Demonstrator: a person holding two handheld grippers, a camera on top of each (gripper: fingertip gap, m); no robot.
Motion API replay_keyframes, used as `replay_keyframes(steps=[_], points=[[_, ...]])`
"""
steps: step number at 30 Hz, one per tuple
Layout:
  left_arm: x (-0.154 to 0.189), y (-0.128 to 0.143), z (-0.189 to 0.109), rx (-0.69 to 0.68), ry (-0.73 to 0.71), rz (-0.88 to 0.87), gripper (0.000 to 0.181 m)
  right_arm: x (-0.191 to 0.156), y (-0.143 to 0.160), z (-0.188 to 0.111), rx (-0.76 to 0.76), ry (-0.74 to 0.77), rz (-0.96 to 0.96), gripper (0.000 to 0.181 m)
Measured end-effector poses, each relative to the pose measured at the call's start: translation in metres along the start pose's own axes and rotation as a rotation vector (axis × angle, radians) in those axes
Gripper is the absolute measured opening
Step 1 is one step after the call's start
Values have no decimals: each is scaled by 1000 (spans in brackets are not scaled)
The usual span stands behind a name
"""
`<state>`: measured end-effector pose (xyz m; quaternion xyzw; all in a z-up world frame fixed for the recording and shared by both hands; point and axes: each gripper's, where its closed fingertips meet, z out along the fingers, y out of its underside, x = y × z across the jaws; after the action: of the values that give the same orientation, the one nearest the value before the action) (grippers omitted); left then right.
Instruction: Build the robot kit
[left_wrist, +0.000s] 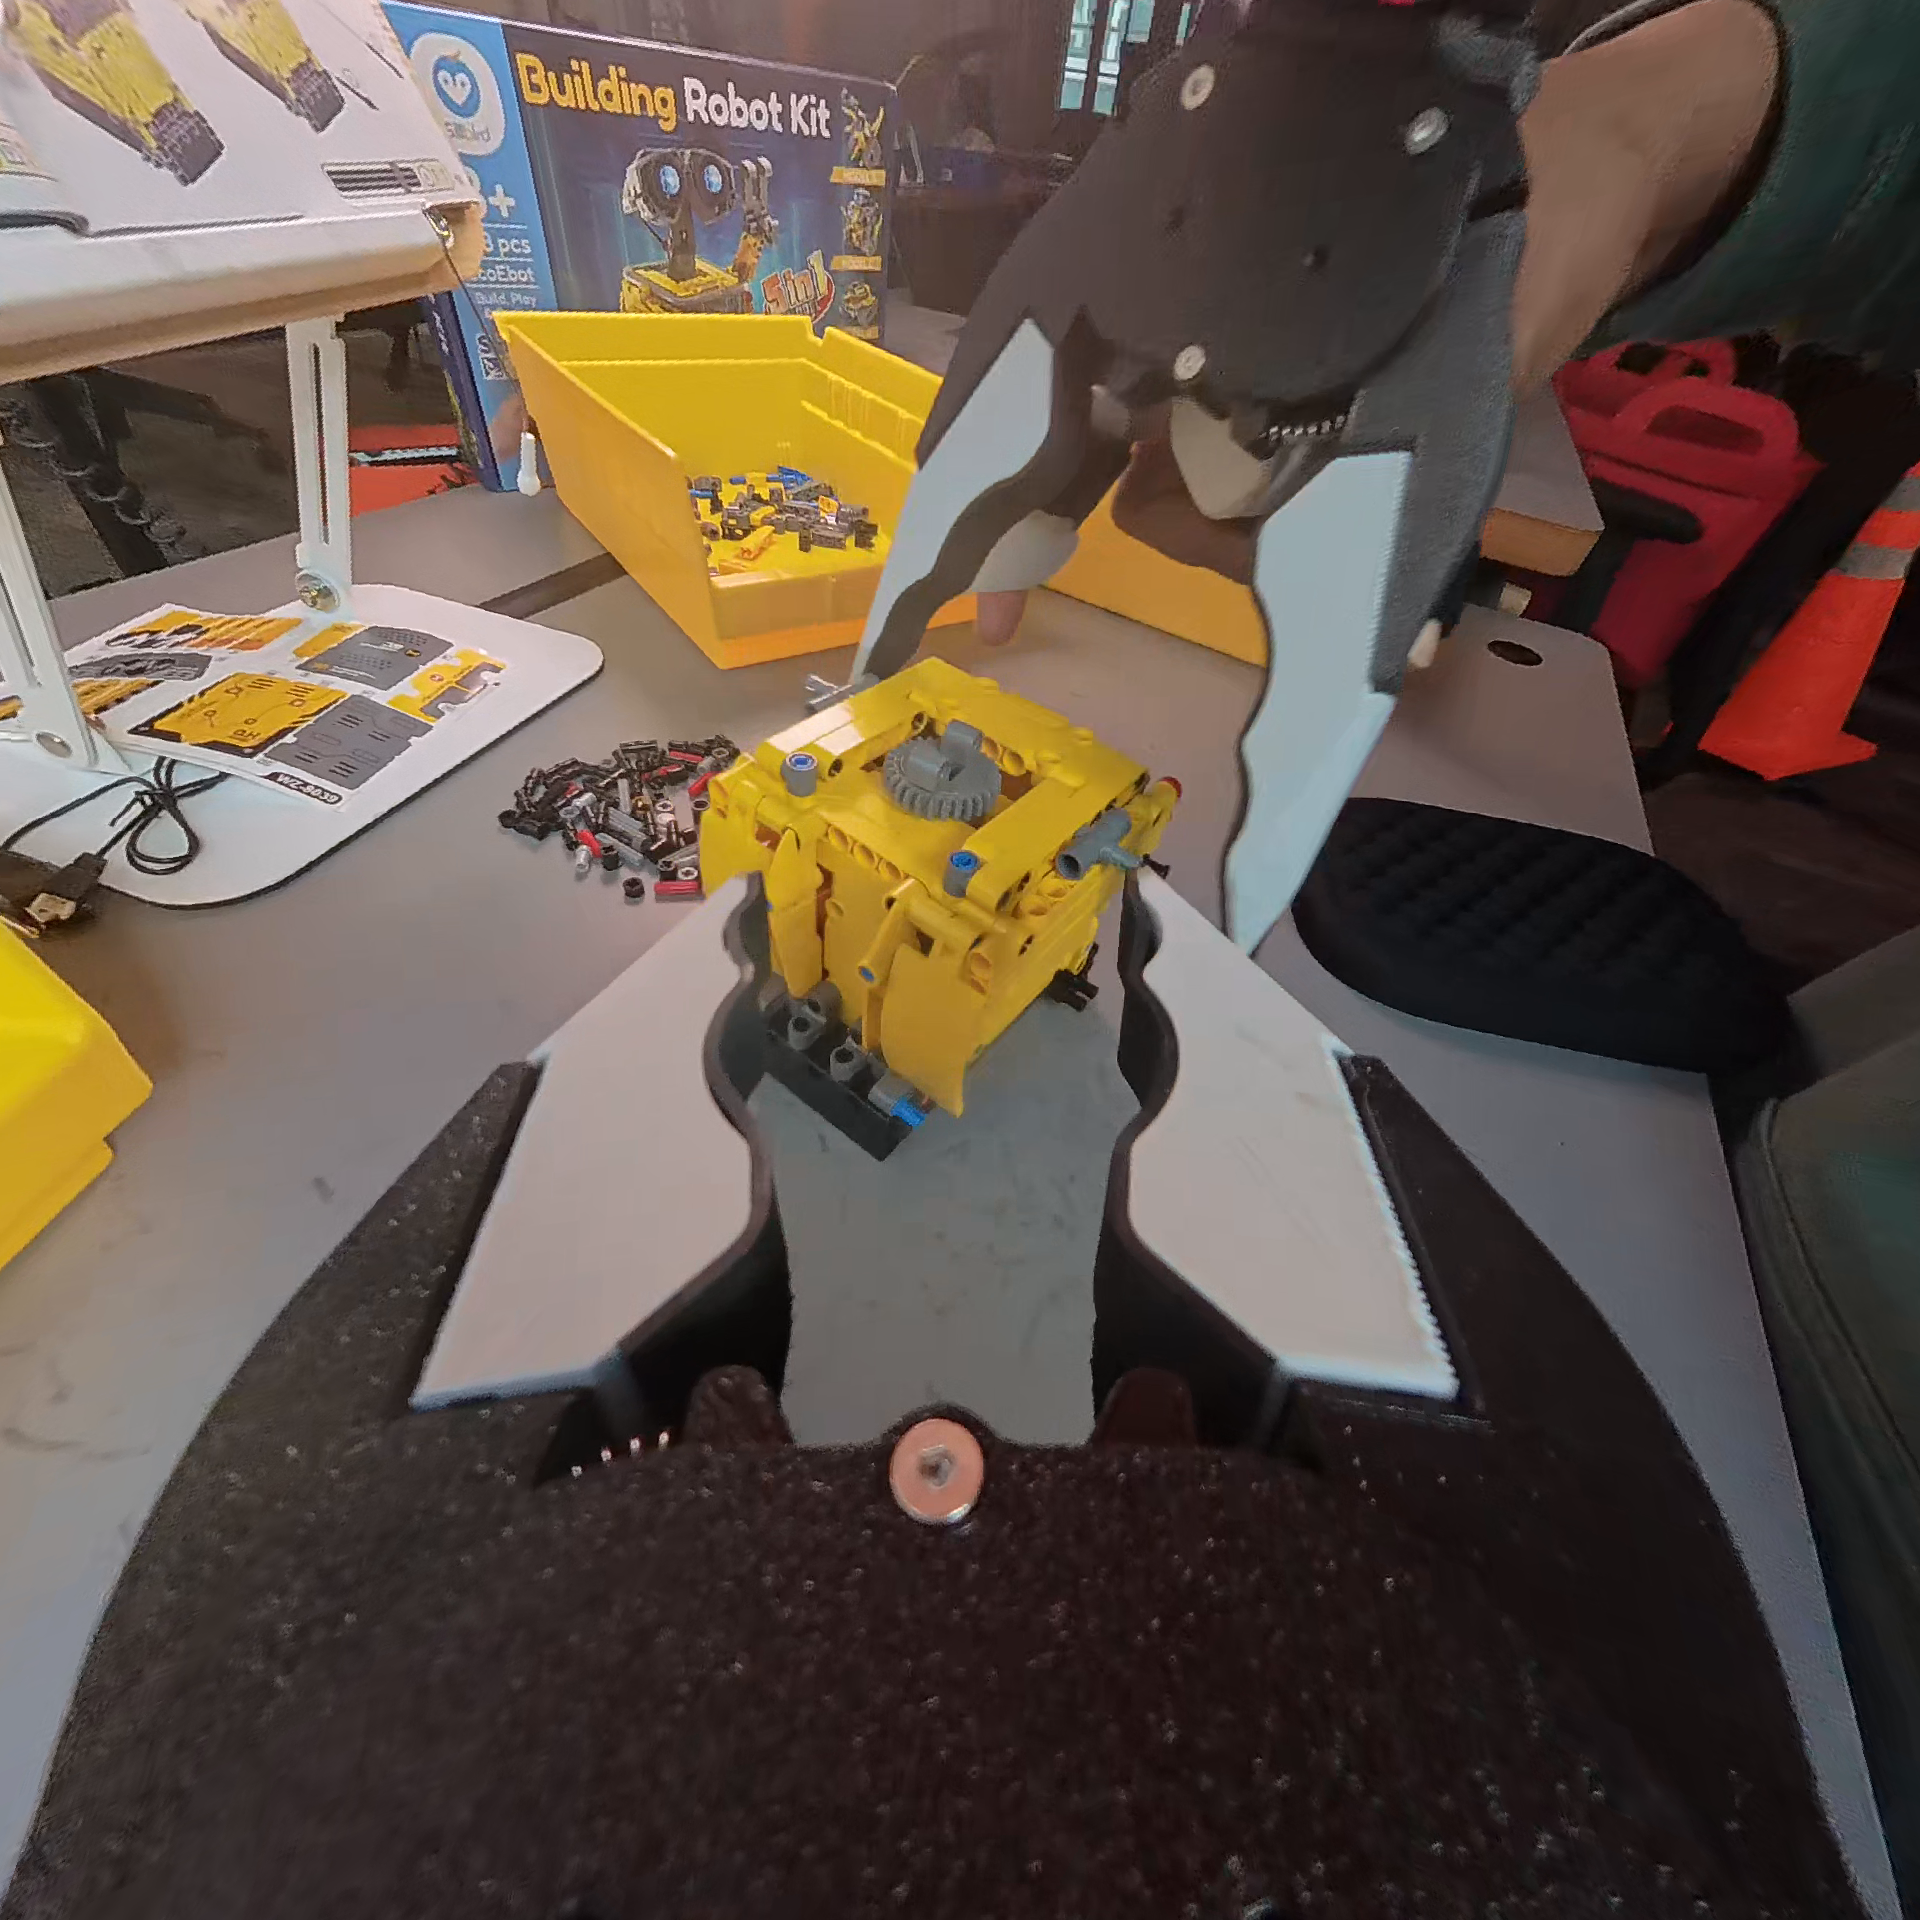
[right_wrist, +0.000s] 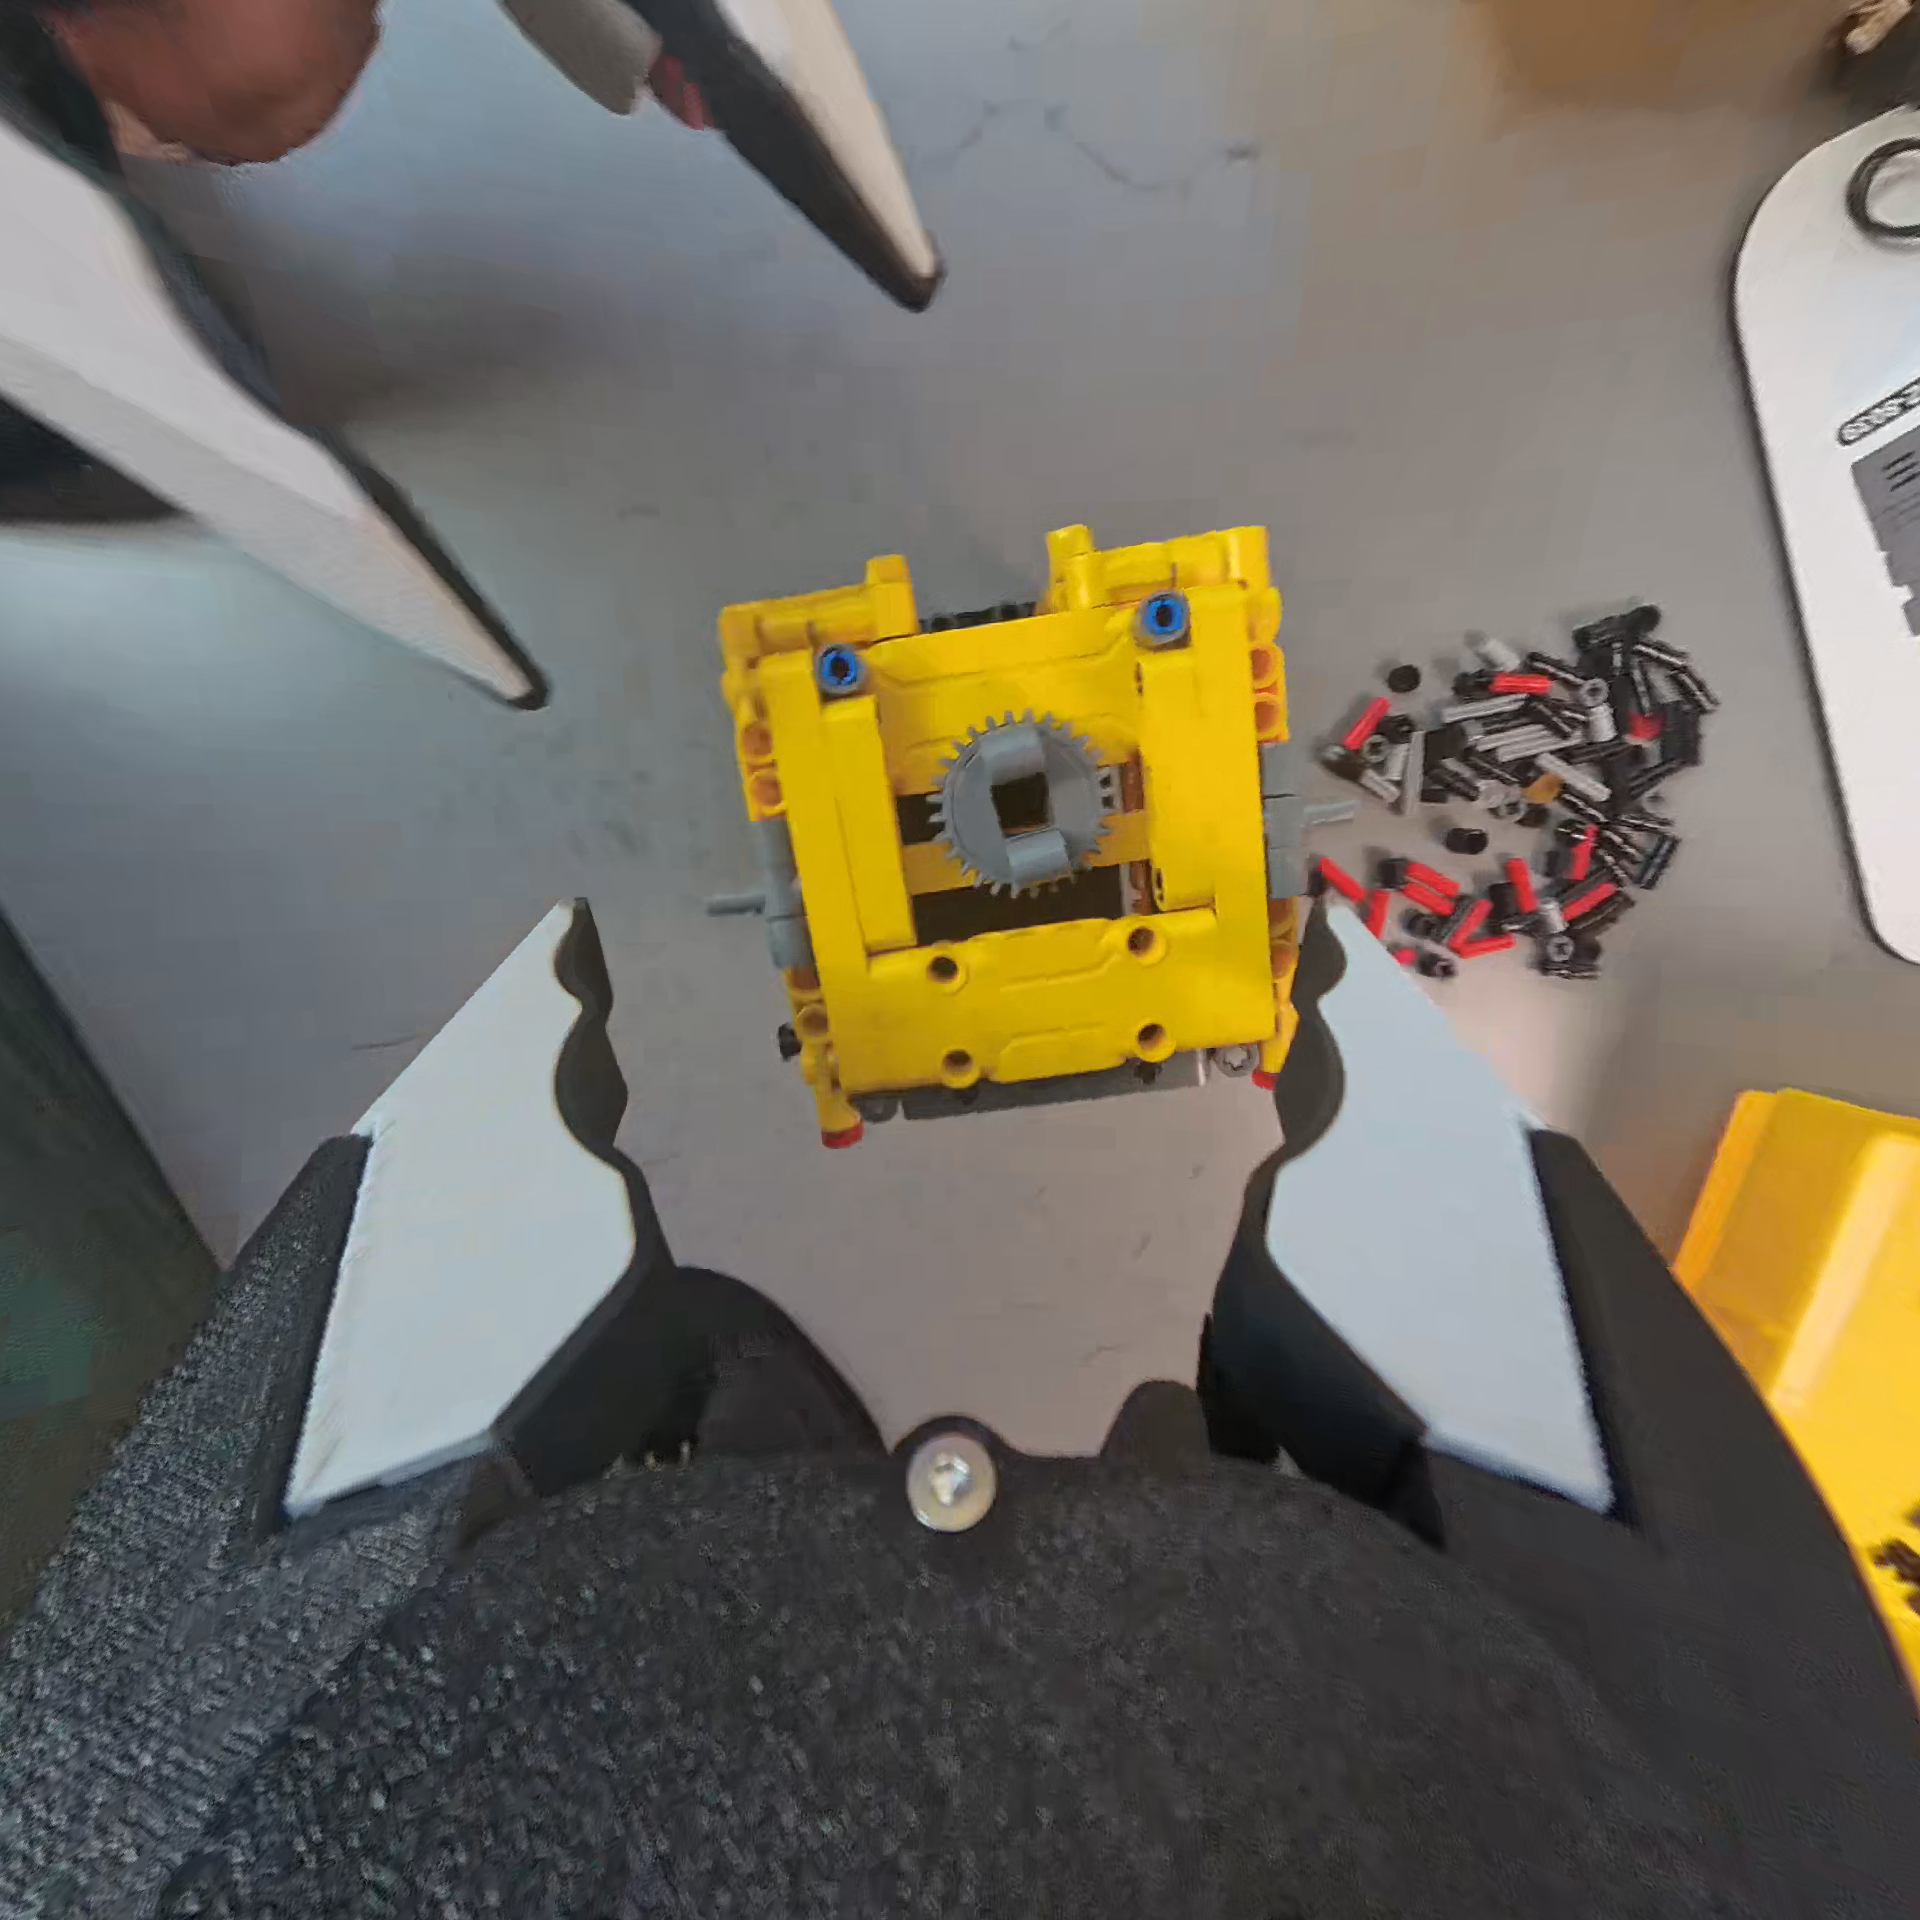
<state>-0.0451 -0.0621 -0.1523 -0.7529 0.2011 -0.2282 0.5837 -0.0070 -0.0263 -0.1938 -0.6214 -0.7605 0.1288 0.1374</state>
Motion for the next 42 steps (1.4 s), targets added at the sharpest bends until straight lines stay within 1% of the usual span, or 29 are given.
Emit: replay_keyframes(steps=[1,2,4,5,6,8,9,10,11,13,14,16,18,19,21,22,23,25,27,29,32,34,36,39,42], points=[[1,2,1,-13,0,6,67,-11,1,-6,17,-30,-5,131],[1,6,2,-29,2,14,67,-22,5,-12,21,-73,-22,129],[1,13,5,-64,-5,33,67,-35,15,-23,30,-133,-78,102],[0,11,6,-54,-6,32,64,-36,21,-26,37,-141,-87,96],[-1,11,6,-50,-8,25,60,-38,26,-27,51,-155,-106,94],[-4,11,5,-48,-9,8,58,-47,35,-28,88,-193,-141,82],[-8,11,4,-42,-23,-3,58,-50,37,-27,123,-199,-153,82],[-13,11,3,-36,-44,-14,55,-50,38,-27,157,-180,-161,73],[-17,11,1,-33,-61,-23,58,-50,38,-26,191,-165,-175,73],[-23,8,-2,-20,-88,-25,54,-48,35,-27,280,-118,-190,73],[-22,6,-4,-13,-79,-24,54,-44,35,-27,314,-79,-205,75],[-16,2,-8,-9,-28,-39,57,-37,36,-23,370,-21,-231,89],[-2,0,-14,-25,68,-59,64,-31,34,-17,437,6,-251,103],[5,3,-16,-49,113,-67,71,-28,32,-13,467,18,-261,108],[13,18,-15,-130,158,-51,83,-20,29,-2,513,30,-264,112],[15,28,-12,-171,153,-27,86,-18,25,3,533,23,-252,112],[14,36,-7,-204,137,2,85,-17,21,7,560,11,-233,108],[12,45,1,-243,112,42,77,-21,13,12,594,-40,-208,100],[7,41,2,-213,100,27,67,-22,8,15,621,-54,-192,92],[-9,41,0,-190,53,12,67,-13,3,16,655,-26,-152,90],[-20,40,-1,-168,40,-52,61,-6,-3,20,691,-23,-78,89],[-29,37,-3,-144,-1,-57,61,0,-8,22,718,9,-53,86],[-33,27,-8,-91,-14,-76,60,2,-10,23,744,23,-50,82],[-38,14,-17,-15,-48,-58,62,7,-10,22,764,50,-49,86],[-31,9,-16,19,-11,-54,70,10,-11,21,777,81,-48,86]])
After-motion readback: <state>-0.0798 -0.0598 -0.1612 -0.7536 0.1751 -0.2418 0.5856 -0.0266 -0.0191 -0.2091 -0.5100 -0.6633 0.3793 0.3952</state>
